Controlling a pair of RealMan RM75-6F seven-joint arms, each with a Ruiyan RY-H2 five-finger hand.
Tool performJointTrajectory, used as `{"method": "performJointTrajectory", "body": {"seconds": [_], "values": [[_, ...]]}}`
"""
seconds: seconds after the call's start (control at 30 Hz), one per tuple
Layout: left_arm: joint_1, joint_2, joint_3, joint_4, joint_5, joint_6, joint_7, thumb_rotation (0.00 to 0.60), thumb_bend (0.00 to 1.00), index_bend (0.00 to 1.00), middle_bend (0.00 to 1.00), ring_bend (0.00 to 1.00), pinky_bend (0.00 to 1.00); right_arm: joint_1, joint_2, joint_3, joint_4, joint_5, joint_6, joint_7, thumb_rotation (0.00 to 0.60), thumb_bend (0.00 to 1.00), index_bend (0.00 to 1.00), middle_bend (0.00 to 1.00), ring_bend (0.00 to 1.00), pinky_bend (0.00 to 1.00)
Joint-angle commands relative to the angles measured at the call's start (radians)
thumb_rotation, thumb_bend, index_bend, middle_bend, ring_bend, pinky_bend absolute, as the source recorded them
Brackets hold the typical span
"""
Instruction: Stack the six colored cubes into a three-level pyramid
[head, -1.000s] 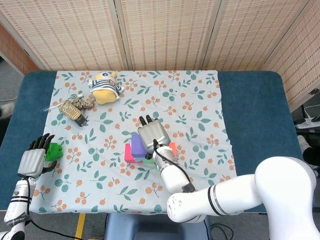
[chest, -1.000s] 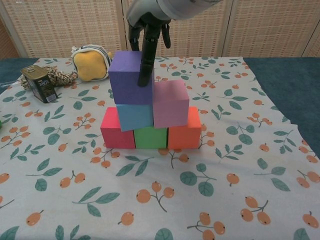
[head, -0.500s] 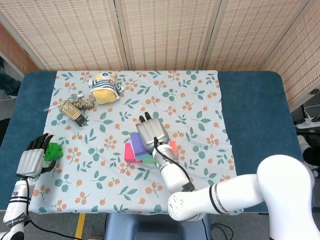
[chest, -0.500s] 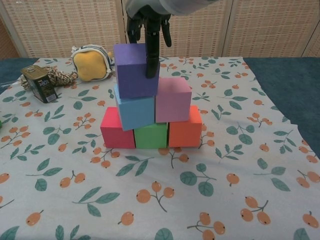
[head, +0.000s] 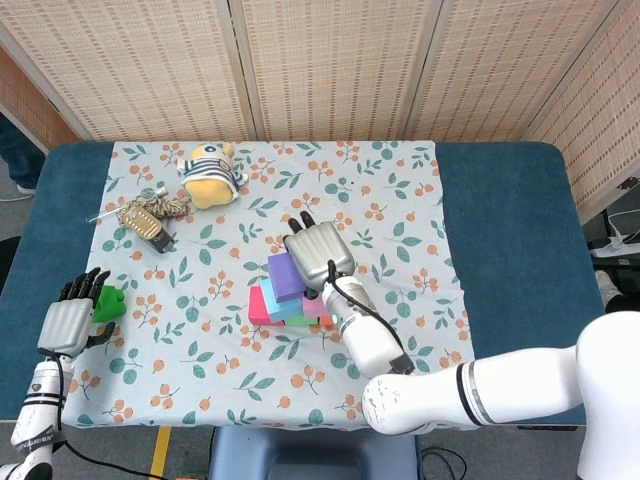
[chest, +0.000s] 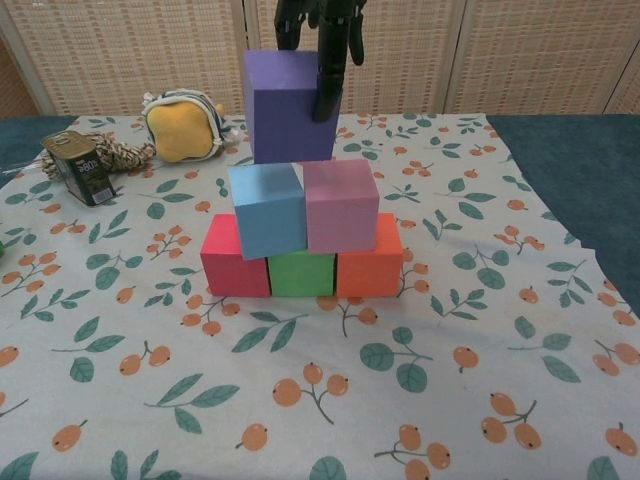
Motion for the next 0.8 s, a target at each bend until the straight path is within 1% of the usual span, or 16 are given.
{"method": "performJointTrajectory", "body": {"seconds": [0.03, 0.2, 0.43, 0.67, 0.8], "values": [[-0.001, -0.001, 0.000, 0.001, -0.001, -0.002, 0.000, 0.600, 0.36, 0.00, 0.00, 0.01, 0.13, -0.004, 0.004, -0.009, -0.004, 0.014, -0.005, -0.005, 0.600, 0.28, 0.56, 0.11, 0.05, 0.38], [-0.001, 0.000, 0.002, -0.001, 0.002, -0.002, 0.000, 0.600, 0.36, 0.00, 0.00, 0.01, 0.13, -0.006, -0.009, -0.028, 0.008, 0.027, -0.011, -0.012, 0.600, 0.29, 0.57, 0.11, 0.05, 0.38], [0.000, 0.003, 0.002, -0.003, 0.003, -0.001, -0.001, 0.600, 0.36, 0.00, 0.00, 0.01, 0.13, 0.001, -0.027, -0.040, 0.021, 0.034, -0.010, -0.028, 0.600, 0.29, 0.57, 0.11, 0.05, 0.38], [0.000, 0.004, 0.001, -0.003, 0.003, -0.002, -0.003, 0.600, 0.36, 0.00, 0.00, 0.01, 0.13, 0.007, -0.038, -0.040, 0.031, 0.055, -0.011, -0.038, 0.600, 0.29, 0.56, 0.11, 0.05, 0.38], [-0.001, 0.003, 0.002, -0.002, 0.002, -0.005, -0.002, 0.600, 0.36, 0.00, 0.00, 0.01, 0.13, 0.005, -0.040, -0.037, 0.033, 0.057, -0.016, -0.035, 0.600, 0.29, 0.51, 0.11, 0.05, 0.41]]}}
